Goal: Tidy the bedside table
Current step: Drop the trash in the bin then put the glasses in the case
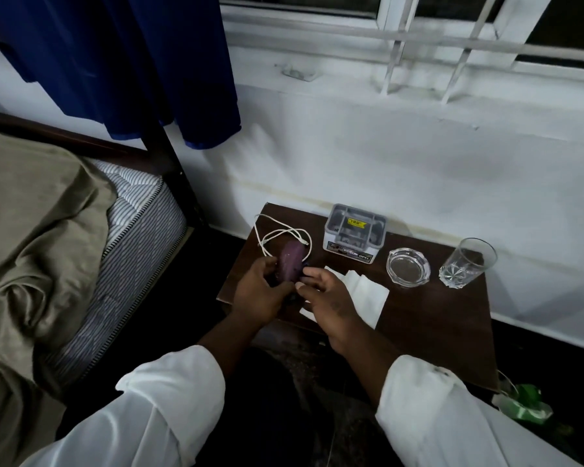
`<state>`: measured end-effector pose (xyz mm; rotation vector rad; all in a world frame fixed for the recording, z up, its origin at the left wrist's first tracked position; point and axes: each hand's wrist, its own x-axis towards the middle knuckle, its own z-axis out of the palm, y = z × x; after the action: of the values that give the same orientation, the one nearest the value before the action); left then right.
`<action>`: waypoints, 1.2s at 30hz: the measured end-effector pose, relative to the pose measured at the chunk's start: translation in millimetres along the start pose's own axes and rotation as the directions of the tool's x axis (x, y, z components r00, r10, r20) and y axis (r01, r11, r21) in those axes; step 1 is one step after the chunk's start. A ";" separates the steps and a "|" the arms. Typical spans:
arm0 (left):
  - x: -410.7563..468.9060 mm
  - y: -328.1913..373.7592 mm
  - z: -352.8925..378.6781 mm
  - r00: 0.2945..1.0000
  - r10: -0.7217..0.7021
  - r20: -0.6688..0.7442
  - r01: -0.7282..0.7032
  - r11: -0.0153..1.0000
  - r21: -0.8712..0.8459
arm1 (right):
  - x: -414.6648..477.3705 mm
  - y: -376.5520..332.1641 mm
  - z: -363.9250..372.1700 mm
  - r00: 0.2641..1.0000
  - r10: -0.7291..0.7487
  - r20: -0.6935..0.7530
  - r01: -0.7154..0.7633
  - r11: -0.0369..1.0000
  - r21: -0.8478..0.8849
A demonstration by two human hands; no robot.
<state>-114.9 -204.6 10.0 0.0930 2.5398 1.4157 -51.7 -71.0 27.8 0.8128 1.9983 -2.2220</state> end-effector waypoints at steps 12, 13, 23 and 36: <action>-25.0 23.1 8.6 0.961 0.095 0.260 -0.063 0.990 -0.130 | -20.1 1.8 -37.6 0.992 0.112 0.065 -0.127 0.944 0.303; -27.6 24.1 7.5 0.956 0.119 0.267 -0.100 0.991 -0.084 | -22.5 3.6 -39.7 0.990 0.119 0.078 -0.138 0.936 0.324; -53.1 49.0 -2.3 0.851 0.367 0.376 -0.487 0.818 0.305 | -39.1 16.2 -50.1 0.994 0.108 0.022 -0.110 0.956 0.270; -67.3 64.0 16.5 0.763 0.399 0.508 -0.644 0.541 0.541 | -52.0 18.6 -57.2 0.996 0.064 -0.057 -0.049 0.971 0.234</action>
<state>-49.4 -168.2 67.3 1.2292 2.6800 0.3716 19.8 -36.5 30.2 0.9608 1.7353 -2.4587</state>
